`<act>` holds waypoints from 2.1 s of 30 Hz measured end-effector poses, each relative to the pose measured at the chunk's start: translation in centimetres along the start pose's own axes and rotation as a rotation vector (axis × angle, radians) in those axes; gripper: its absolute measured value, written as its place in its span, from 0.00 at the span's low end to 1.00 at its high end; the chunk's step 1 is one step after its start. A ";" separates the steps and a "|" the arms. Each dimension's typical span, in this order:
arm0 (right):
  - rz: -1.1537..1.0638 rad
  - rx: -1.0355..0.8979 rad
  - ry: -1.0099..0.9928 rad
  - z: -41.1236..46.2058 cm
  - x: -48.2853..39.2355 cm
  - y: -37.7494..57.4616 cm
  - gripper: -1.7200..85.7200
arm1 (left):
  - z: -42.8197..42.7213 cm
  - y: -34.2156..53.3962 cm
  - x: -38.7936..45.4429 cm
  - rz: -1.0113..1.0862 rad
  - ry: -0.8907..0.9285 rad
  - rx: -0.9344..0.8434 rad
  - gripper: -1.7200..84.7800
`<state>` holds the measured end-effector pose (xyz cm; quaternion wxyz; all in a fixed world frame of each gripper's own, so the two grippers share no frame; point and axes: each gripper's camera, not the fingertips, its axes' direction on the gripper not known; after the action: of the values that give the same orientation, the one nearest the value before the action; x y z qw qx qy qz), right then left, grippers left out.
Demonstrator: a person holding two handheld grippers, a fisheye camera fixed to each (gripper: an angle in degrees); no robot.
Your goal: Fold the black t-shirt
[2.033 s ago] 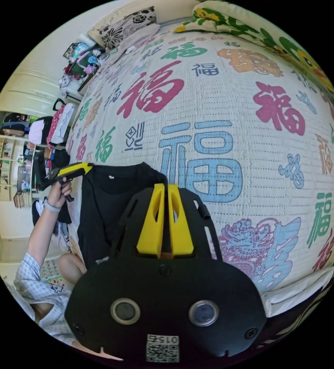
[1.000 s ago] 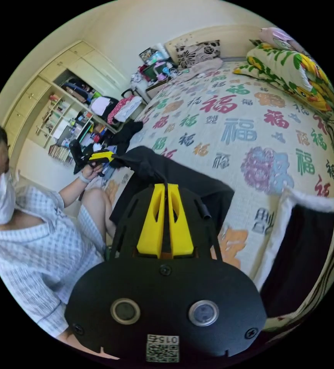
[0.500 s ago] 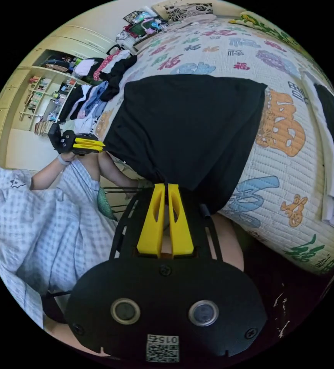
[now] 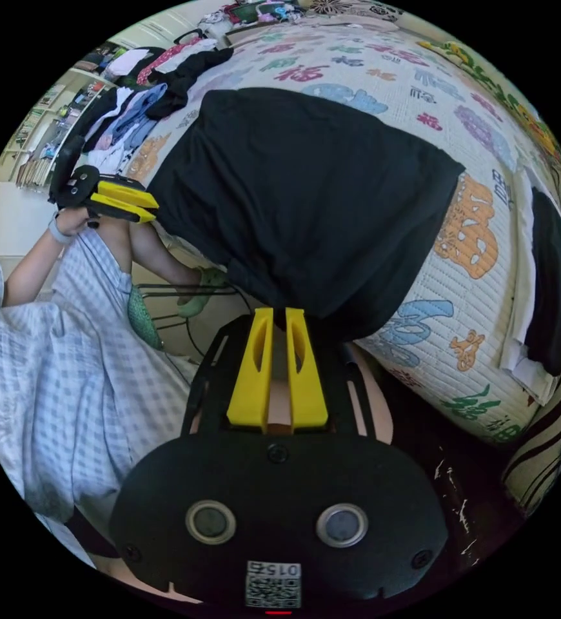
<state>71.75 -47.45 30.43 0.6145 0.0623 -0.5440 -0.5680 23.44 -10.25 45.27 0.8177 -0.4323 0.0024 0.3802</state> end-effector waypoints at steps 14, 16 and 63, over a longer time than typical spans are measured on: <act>0.162 -0.229 0.145 4.9 -2.6 -1.1 0.02 | 3.7 2.3 -3.7 -0.249 0.078 -0.150 0.05; 0.170 -0.100 0.005 3.0 -2.8 -2.4 0.02 | 2.4 4.2 -4.9 -0.327 0.123 -0.066 0.08; -0.135 0.135 0.186 -5.7 -4.2 -27.9 0.09 | -7.6 18.0 -17.8 -0.632 0.275 0.448 0.12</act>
<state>59.36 -56.99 6.28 0.6171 0.1923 -0.5160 -0.5621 1.99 -20.58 33.72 0.9602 -0.2697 0.0613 0.0389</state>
